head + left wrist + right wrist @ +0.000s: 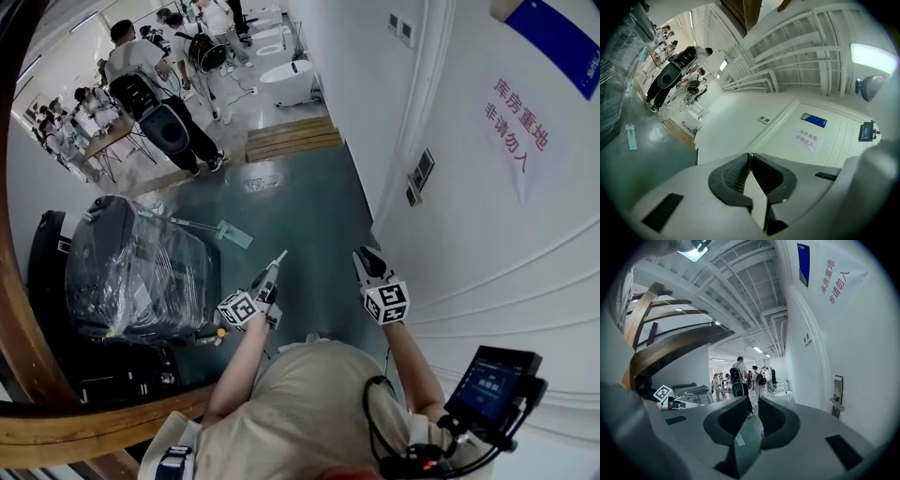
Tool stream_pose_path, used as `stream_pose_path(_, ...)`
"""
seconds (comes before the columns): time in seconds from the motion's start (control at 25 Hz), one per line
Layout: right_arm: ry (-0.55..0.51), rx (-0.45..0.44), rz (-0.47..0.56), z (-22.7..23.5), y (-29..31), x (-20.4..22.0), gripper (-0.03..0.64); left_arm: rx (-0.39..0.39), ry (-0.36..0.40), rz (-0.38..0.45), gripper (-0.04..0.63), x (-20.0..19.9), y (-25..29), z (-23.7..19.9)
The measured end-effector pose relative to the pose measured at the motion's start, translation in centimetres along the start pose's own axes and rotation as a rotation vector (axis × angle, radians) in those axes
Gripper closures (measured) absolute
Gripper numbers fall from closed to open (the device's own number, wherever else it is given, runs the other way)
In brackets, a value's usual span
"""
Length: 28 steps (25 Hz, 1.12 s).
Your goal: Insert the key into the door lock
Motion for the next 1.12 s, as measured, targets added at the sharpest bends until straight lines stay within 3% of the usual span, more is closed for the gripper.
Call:
stream_pose_path(0.68, -0.003, 0.068, -0.003, -0.4, 5.5, 2.7, 0.555, 0.051, -0.008, -0.051, 0.561, -3.0, 3.7, -5.7)
stream_pose_path(0.96, -0.01, 0.053, -0.022, 4.9, 6.9, 2.7, 0.555, 0.016, -0.015, -0.048, 0.561, -1.1, 7.9, -5.6)
stream_pose_path(1.12, -0.027, 0.038, -0.036, 4.8, 8.1, 1.7, 0.555, 0.015, -0.026, -0.038, 0.561, -1.8, 8.5, -5.3)
Point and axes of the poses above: the fingertips, and each gripper's own axes: y forward along the fingers, z to its right, x out of its underside, the point moved 7 cm from there along -y, backward along the fingers, and after that the axes turned 15 degrees about z, right-handed, at the moved point
